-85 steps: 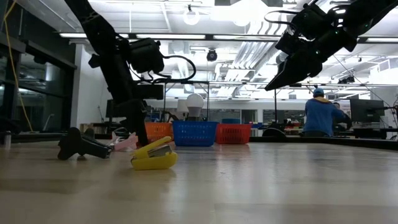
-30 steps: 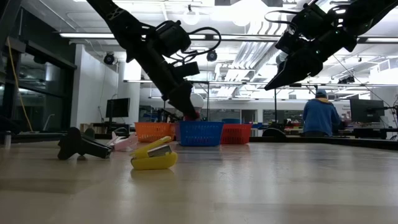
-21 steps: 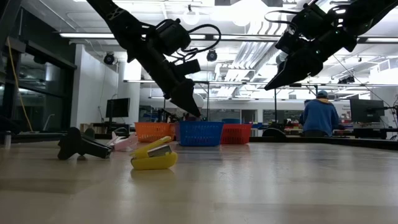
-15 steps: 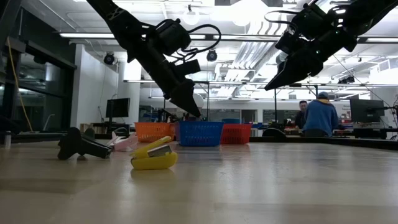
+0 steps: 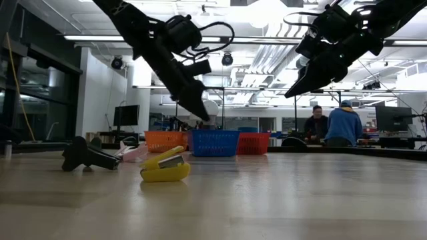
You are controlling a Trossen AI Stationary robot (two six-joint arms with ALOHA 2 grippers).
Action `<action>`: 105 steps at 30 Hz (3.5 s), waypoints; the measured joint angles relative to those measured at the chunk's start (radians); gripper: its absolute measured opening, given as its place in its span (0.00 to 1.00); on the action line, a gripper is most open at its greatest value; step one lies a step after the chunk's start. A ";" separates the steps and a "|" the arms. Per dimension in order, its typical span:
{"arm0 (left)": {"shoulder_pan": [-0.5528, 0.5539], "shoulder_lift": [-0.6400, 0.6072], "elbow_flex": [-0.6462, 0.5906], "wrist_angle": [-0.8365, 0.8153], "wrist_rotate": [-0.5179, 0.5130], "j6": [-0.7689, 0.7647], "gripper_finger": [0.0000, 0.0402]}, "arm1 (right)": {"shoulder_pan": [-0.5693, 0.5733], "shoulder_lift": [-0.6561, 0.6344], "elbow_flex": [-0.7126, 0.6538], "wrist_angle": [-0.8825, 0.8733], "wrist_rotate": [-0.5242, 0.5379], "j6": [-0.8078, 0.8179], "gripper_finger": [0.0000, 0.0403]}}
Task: Pick and place Stapler, Stapler remover, tape
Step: Put the pink staple remover into the orange basket
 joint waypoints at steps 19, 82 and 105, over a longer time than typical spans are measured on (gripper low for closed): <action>0.000 -0.093 0.002 -0.242 -0.010 -0.112 0.48 | 0.000 0.000 -0.001 -0.003 0.000 0.000 0.52; -0.297 -0.270 -0.269 -0.482 -0.118 -0.919 0.48 | 0.000 0.000 -0.001 -0.048 -0.030 0.019 0.52; -0.696 -0.273 -0.267 -0.545 -0.369 -1.546 0.62 | 0.001 0.000 0.000 -0.103 0.029 0.056 0.52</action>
